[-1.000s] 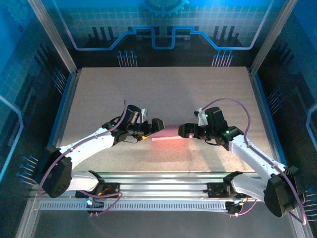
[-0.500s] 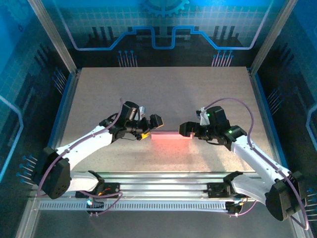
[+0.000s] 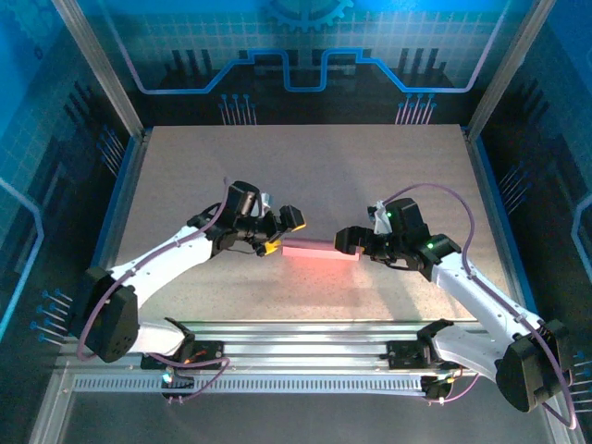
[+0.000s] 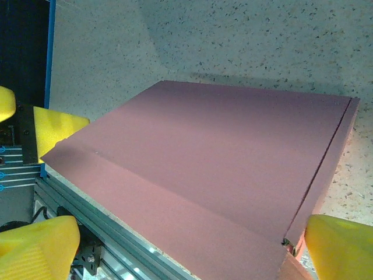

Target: Fold the paper box

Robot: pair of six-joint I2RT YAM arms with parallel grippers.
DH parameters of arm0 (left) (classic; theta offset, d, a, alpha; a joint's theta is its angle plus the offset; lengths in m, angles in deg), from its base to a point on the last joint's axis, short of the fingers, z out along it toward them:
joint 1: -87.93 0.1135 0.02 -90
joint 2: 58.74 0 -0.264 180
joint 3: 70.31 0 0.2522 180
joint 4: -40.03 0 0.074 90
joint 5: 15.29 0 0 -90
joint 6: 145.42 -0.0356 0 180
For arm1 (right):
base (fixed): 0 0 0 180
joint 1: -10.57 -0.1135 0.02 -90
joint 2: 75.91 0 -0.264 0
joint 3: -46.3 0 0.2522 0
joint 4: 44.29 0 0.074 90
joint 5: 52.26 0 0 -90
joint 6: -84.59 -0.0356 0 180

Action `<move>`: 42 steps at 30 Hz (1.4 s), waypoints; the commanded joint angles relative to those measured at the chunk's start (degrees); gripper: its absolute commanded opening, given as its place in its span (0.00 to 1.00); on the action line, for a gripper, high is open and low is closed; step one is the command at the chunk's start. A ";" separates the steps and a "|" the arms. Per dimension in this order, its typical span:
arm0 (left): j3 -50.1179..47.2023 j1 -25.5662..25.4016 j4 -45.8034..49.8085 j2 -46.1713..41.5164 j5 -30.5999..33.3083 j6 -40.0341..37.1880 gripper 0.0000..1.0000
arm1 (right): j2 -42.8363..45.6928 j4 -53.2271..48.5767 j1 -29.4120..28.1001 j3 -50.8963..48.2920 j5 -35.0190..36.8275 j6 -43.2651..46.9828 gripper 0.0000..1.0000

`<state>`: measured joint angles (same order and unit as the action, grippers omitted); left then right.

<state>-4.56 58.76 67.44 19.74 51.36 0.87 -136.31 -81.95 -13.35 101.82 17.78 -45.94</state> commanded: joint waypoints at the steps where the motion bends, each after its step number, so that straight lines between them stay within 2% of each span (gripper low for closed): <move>1: 1.89 -0.13 0.11 0.45 -3.96 1.26 0.99 | 1.38 0.03 0.27 2.17 -2.01 -1.06 1.00; 14: 2.77 -0.16 1.77 -1.06 -5.03 1.72 0.99 | 2.72 -1.76 -1.62 3.90 -1.18 -1.78 1.00; 25: 6.26 0.04 6.10 2.46 -5.79 0.08 0.99 | 0.78 -1.07 -2.87 4.42 -0.51 -2.39 1.00; 42: 6.44 0.10 5.86 5.50 -5.60 -0.80 0.99 | -2.44 2.22 -2.87 2.28 0.09 -2.49 1.00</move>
<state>0.31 59.18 74.22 23.89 49.13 1.20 -137.91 -82.70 -14.66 104.40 21.14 -47.67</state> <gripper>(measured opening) 0.994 0.999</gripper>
